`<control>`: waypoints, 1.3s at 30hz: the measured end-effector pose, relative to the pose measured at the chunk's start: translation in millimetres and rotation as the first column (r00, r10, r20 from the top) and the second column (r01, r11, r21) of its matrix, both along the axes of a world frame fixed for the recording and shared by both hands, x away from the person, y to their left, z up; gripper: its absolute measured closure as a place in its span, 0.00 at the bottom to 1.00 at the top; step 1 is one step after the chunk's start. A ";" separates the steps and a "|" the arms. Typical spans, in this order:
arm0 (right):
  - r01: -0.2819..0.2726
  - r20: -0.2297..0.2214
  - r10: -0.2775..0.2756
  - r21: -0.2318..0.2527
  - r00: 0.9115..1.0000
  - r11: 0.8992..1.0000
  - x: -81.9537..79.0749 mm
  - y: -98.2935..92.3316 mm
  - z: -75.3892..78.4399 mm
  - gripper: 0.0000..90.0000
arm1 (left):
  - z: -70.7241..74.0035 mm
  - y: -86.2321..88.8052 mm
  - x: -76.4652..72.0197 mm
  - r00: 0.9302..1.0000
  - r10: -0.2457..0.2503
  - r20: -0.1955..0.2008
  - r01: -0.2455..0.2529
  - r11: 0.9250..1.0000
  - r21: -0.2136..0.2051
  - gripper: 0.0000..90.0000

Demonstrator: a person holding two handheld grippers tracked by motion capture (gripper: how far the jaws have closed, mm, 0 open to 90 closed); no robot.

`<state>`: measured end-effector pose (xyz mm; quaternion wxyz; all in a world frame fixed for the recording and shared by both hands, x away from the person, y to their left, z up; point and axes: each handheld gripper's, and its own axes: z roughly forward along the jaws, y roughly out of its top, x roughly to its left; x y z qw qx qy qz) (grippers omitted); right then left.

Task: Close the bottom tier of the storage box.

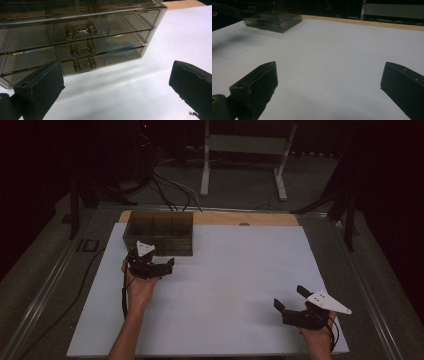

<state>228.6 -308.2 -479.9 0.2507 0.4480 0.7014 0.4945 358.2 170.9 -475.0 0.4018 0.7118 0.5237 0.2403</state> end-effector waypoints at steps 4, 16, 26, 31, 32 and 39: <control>0.000 0.000 0.000 0.000 1.000 1.000 0.1 0.0 -0.1 0.01 | 3.7 2.4 -7.7 1.000 -0.018 0.019 0.018 1.000 -0.011 0.01; -0.002 0.000 0.002 -0.002 1.000 1.000 0.1 0.9 -0.2 0.01 | 17.6 13.8 -31.4 0.996 -0.040 0.084 0.041 0.999 -0.012 0.01; -0.004 0.002 0.004 -0.003 1.000 1.000 0.4 1.3 -0.5 0.01 | 18.8 19.7 -51.5 0.989 -0.082 0.126 0.084 0.996 -0.010 0.01; -0.005 0.001 0.005 -0.003 1.000 1.000 0.5 1.8 -0.5 0.01 | 15.6 21.8 -60.0 0.985 -0.084 0.149 0.084 0.996 0.009 0.01; -0.004 0.001 0.004 -0.003 1.000 1.000 0.5 1.9 -0.5 0.01 | 15.3 22.8 -61.8 0.984 -0.086 0.155 0.086 0.996 0.009 0.01; -0.005 0.001 0.005 -0.001 1.000 1.000 0.3 1.9 -0.4 0.01 | 12.2 30.2 -70.0 0.981 -0.089 0.170 0.090 0.996 -0.002 0.01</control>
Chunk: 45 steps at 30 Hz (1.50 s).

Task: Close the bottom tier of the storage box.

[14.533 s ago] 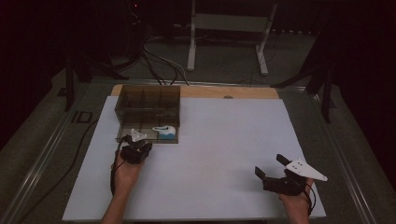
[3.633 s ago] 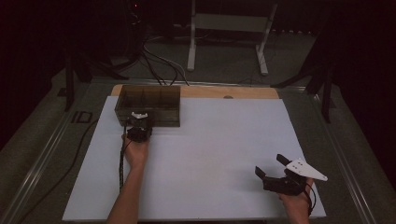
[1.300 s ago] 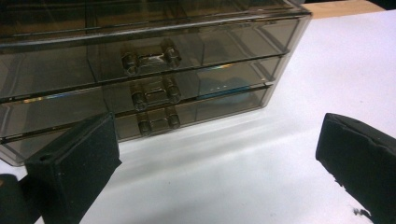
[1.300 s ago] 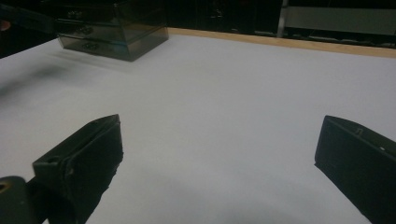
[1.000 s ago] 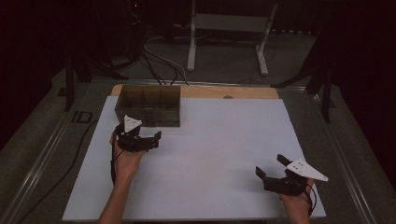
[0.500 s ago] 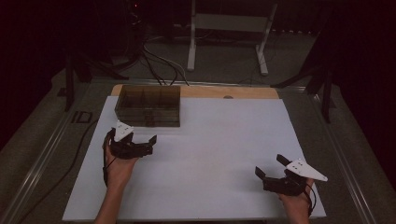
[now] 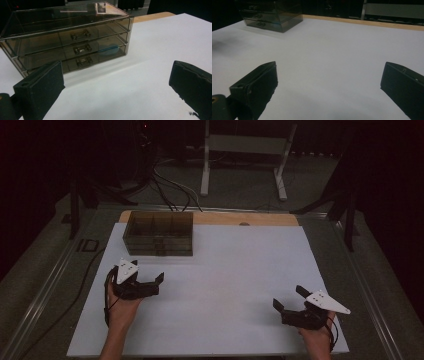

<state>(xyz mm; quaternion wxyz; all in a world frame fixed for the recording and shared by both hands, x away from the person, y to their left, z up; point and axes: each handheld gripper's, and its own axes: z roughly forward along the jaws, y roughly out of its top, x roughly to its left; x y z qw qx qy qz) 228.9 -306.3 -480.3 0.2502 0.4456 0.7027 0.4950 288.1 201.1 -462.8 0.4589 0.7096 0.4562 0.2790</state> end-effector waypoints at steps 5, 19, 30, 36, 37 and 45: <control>0.001 0.001 -0.001 0.001 1.000 1.000 -0.4 -0.6 0.3 0.01 | -1.6 7.0 -7.3 1.000 0.001 0.011 -0.001 1.000 0.000 0.01; 0.002 0.004 -0.002 0.003 1.000 1.000 -0.9 -0.7 1.1 0.01 | -5.6 26.9 -36.3 0.999 0.014 0.047 -0.015 1.000 0.009 0.01; 0.000 0.008 -0.001 0.007 1.000 1.000 -0.6 -0.1 1.7 0.01 | -13.4 39.8 -56.1 0.998 0.032 0.059 -0.032 0.999 -0.017 0.01; 0.000 0.008 0.000 0.006 1.000 1.000 0.5 0.0 1.3 0.01 | -12.4 41.5 -58.9 0.996 0.046 0.073 -0.040 0.996 -0.073 0.01; -0.001 0.008 0.001 0.004 1.000 1.000 0.6 0.2 1.3 0.01 | -12.3 41.3 -58.7 0.996 0.049 0.076 -0.043 0.996 -0.076 0.01; 0.010 0.008 -0.010 0.003 1.000 1.000 1.1 -2.2 0.6 0.01 | -15.3 39.1 -54.2 0.996 0.055 0.074 -0.049 0.995 -0.088 0.01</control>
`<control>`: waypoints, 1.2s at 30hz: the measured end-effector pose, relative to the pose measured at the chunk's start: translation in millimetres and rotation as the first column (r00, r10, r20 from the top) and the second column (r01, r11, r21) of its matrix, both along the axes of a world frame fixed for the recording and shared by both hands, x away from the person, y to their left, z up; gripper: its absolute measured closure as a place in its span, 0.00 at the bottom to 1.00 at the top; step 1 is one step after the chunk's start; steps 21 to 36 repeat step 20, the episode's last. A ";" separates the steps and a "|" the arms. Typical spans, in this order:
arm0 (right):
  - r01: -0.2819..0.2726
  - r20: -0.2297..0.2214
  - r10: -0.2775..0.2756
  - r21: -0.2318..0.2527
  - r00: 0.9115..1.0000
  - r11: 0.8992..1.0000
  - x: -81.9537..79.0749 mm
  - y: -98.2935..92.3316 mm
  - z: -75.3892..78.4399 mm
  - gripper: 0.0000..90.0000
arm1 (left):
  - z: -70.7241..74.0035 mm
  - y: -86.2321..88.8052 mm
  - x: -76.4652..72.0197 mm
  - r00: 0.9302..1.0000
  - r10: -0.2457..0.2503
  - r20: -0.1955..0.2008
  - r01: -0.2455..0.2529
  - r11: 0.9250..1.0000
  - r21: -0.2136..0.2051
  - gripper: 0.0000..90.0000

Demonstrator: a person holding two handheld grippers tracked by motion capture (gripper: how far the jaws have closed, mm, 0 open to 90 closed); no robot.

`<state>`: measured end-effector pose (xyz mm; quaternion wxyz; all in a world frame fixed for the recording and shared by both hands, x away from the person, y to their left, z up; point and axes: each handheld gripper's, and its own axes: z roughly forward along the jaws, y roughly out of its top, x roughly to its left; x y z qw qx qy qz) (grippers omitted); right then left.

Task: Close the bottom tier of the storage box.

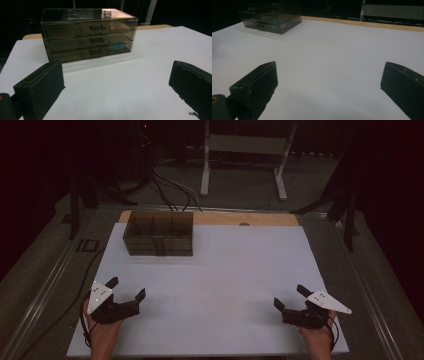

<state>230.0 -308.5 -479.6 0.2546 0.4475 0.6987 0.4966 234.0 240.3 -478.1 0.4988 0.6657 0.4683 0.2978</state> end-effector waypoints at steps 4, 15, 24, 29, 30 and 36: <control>0.004 -0.001 -0.004 0.002 1.000 1.000 0.2 -0.6 -0.1 0.01 | 0.0 -1.3 -0.7 1.000 0.003 0.006 -0.003 1.000 0.010 0.01; 0.014 -0.015 -0.013 0.027 1.000 1.000 2.1 -4.7 -2.3 0.01 | 1.6 4.8 -1.5 0.999 0.035 0.024 -0.034 0.999 -0.026 0.01; 0.034 -0.023 -0.033 0.045 0.999 0.998 2.9 -9.8 -3.3 0.01 | 1.2 4.1 -1.0 0.999 0.039 0.024 -0.038 0.999 -0.015 0.01; 0.034 -0.023 -0.033 0.045 0.999 0.998 2.9 -9.8 -3.3 0.01 | 1.2 4.1 -1.0 0.999 0.039 0.024 -0.038 0.999 -0.015 0.01; 0.034 -0.023 -0.033 0.045 0.999 0.998 2.9 -9.8 -3.3 0.01 | 1.2 4.1 -1.0 0.999 0.039 0.024 -0.038 0.999 -0.015 0.01; 0.034 -0.023 -0.033 0.045 0.999 0.998 2.9 -9.8 -3.3 0.01 | 1.2 4.1 -1.0 0.999 0.039 0.024 -0.038 0.999 -0.015 0.01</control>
